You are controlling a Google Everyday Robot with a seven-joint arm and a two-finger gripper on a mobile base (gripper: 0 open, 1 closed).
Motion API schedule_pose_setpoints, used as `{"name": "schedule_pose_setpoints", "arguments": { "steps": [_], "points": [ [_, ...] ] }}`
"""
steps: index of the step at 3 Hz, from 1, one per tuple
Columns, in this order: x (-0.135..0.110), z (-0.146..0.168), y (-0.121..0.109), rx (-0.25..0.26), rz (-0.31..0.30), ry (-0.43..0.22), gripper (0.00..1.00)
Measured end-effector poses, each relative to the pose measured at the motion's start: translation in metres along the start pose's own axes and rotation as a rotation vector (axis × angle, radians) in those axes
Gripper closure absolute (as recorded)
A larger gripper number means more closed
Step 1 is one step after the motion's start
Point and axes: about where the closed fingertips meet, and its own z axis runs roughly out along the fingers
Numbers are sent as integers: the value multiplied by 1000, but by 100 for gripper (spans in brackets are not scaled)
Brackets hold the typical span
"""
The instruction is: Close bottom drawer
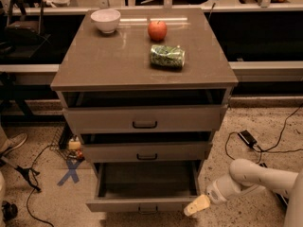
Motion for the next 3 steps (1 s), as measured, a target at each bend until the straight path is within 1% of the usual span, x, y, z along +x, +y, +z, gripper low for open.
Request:
{"name": "schedule_pose_setpoints", "arguments": {
  "steps": [1, 2, 3],
  "points": [
    [14, 47, -3, -42, 45, 9, 0],
    [19, 87, -8, -63, 69, 20, 0],
    [27, 119, -14, -81, 97, 26, 0]
  ]
}}
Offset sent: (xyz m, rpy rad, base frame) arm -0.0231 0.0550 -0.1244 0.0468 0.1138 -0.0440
